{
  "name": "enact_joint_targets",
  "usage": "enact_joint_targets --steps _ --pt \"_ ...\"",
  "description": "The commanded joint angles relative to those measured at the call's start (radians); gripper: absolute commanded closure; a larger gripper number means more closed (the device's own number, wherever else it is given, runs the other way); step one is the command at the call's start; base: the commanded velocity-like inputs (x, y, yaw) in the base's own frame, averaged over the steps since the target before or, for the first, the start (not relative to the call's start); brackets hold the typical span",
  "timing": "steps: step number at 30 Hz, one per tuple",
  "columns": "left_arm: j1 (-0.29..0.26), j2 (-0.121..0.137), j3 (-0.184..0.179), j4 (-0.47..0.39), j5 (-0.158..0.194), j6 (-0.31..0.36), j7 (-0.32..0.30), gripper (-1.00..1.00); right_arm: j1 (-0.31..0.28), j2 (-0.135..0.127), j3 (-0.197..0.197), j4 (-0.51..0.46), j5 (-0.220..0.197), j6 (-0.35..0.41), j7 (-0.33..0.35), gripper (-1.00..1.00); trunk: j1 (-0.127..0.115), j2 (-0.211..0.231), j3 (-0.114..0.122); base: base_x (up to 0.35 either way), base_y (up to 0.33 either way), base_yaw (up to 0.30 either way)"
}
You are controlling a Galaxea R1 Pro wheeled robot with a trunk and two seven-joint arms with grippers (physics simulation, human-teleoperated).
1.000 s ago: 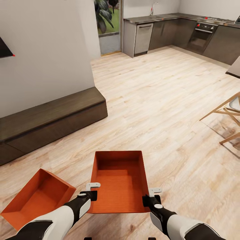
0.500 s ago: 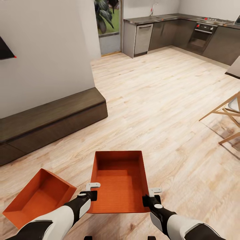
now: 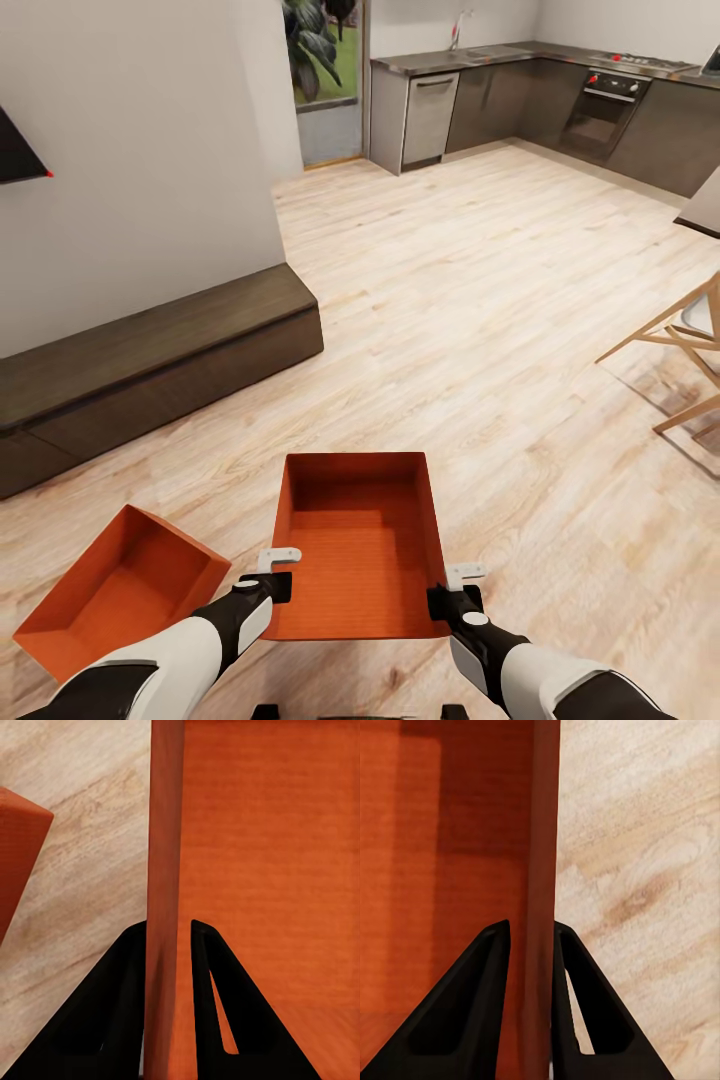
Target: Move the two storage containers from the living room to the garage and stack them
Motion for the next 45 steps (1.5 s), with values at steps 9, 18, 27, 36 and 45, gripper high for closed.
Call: enact_joint_targets --steps 9,18,27,36,45 --pt "0.000 0.007 0.014 0.003 0.001 0.004 0.011 1.00 -0.001 -0.003 -0.033 0.000 -0.017 -0.042 -0.005 1.00 -0.034 0.062 0.027 0.000 0.000 0.000" --pt "0.000 0.007 0.014 0.003 -0.001 0.004 0.011 1.00 -0.001 -0.002 -0.032 0.000 -0.017 -0.043 -0.008 1.00 -0.034 0.062 0.030 0.000 0.000 0.000" --pt "0.000 0.006 0.014 0.003 -0.001 0.004 0.011 1.00 -0.001 0.000 -0.032 0.000 -0.016 -0.044 -0.014 1.00 -0.034 0.062 0.044 0.000 0.000 0.000" --pt "0.000 0.007 0.014 0.003 -0.001 0.004 0.011 1.00 -0.001 0.000 -0.032 0.000 -0.017 -0.061 -0.014 1.00 -0.034 0.062 0.059 0.000 0.000 0.000" --pt "0.000 0.007 0.015 0.003 0.000 0.004 0.011 1.00 -0.001 0.000 -0.032 0.000 -0.017 -0.062 -0.014 1.00 -0.034 0.062 0.074 0.000 0.000 0.000"
